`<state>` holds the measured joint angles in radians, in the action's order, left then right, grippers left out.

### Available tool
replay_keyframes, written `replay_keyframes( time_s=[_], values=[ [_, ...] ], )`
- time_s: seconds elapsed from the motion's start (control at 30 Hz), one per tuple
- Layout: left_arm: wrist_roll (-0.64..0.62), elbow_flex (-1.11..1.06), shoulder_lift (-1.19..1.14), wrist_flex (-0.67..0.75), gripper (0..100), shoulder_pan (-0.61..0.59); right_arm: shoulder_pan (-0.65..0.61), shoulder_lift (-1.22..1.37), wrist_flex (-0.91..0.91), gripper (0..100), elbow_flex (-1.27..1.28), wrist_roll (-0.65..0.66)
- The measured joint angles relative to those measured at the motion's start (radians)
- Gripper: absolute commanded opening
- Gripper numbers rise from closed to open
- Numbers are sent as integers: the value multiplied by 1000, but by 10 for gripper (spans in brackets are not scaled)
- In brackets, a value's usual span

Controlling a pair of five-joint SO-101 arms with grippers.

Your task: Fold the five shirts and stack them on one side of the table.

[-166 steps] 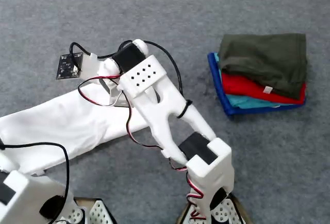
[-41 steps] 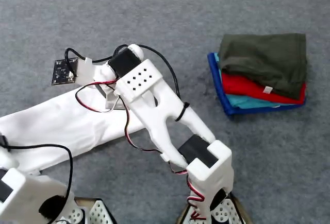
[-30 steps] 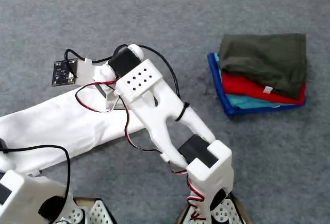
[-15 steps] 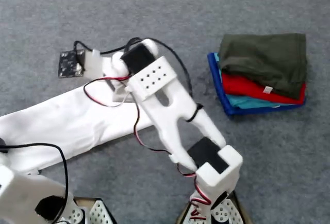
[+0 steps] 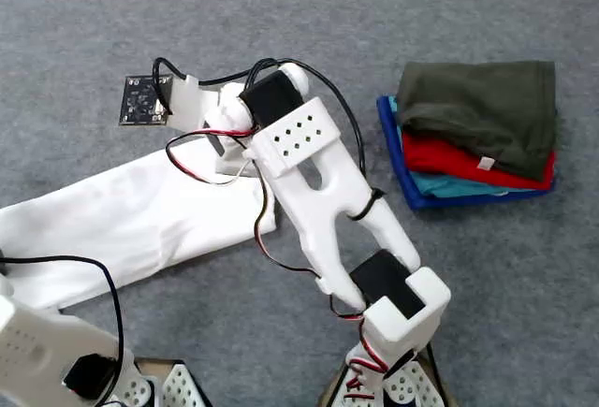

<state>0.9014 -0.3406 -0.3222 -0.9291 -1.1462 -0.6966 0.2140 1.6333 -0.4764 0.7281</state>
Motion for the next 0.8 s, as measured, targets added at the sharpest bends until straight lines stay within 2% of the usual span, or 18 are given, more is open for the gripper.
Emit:
replay_keyframes(
  time_s=[0.37,0.57,0.67,0.8],
  values=[
    [0,8,8,-20,19,0,0,0,0,3,0,0],
    [0,5,178,-172,19,61,29,0,-31,3,0,0],
    [0,5,308,-287,19,133,58,0,-61,3,0,-6],
    [-64,5,414,-351,19,247,117,0,-118,3,-18,-57]
  ],
)
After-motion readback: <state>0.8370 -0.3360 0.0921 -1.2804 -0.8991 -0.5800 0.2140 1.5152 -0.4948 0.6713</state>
